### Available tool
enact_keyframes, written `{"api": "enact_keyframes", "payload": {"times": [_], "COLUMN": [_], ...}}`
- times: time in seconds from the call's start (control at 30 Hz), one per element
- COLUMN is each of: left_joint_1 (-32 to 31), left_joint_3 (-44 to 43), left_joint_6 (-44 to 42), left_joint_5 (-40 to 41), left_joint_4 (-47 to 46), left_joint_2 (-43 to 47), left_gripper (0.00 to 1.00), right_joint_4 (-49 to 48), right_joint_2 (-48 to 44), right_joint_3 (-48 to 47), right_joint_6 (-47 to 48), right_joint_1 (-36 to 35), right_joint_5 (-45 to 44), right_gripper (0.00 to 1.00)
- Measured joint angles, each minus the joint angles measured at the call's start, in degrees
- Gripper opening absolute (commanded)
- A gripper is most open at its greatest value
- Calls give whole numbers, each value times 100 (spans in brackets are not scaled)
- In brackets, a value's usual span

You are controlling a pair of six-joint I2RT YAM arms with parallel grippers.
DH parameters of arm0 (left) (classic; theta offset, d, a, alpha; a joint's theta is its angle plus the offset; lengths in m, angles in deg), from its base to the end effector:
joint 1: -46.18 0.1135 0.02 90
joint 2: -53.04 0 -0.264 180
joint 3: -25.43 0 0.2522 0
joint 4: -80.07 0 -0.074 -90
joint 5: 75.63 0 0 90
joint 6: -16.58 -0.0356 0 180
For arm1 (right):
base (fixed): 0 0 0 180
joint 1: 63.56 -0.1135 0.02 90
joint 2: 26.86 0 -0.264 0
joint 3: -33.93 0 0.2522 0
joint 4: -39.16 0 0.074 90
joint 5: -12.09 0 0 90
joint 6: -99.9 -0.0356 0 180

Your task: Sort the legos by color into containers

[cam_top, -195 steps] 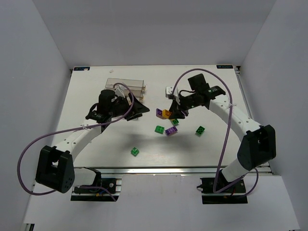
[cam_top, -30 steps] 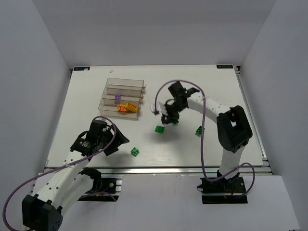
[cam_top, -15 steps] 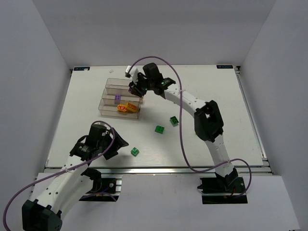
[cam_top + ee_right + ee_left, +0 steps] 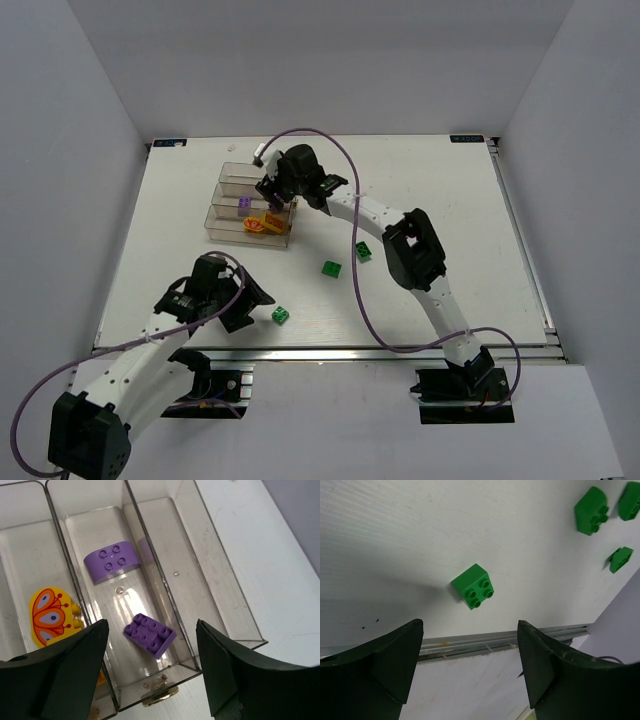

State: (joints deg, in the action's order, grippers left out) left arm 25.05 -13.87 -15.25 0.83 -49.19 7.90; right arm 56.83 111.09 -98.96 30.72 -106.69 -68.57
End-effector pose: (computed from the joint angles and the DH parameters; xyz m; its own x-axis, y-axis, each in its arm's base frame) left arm 0.1318 -0.0599 0.1843 -0.8106 -0.5723 -0.1245 -0.4132 0.7094 -0.5710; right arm 0.4105 0.3925 0.2259 0.0150 -0.4665 -0.8844 -0.8329 0.4836 -0.2692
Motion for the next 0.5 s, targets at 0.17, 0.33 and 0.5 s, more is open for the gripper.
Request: {"api": "enact_keyframes", "payload": {"times": [0.17, 0.33, 0.5], "left_joint_1": [-17, -184, -400], "left_joint_3": [-15, -365, -739], "left_joint_6": [42, 46, 50], "left_joint_5": [-107, -33, 44], "left_joint_4": [-120, 127, 105], "left_joint_2": [-874, -1766, -2308], "left_gripper": [82, 81, 82], "right_joint_4": [-227, -295, -546], "right_joint_2": [-289, -1423, -2955], "right_joint_3": [472, 1755, 3021], "right_joint_6": [-96, -492, -872], "right_joint_1": [76, 356, 839], "right_joint_5": [7, 190, 481], "right_gripper": [61, 54, 70]}}
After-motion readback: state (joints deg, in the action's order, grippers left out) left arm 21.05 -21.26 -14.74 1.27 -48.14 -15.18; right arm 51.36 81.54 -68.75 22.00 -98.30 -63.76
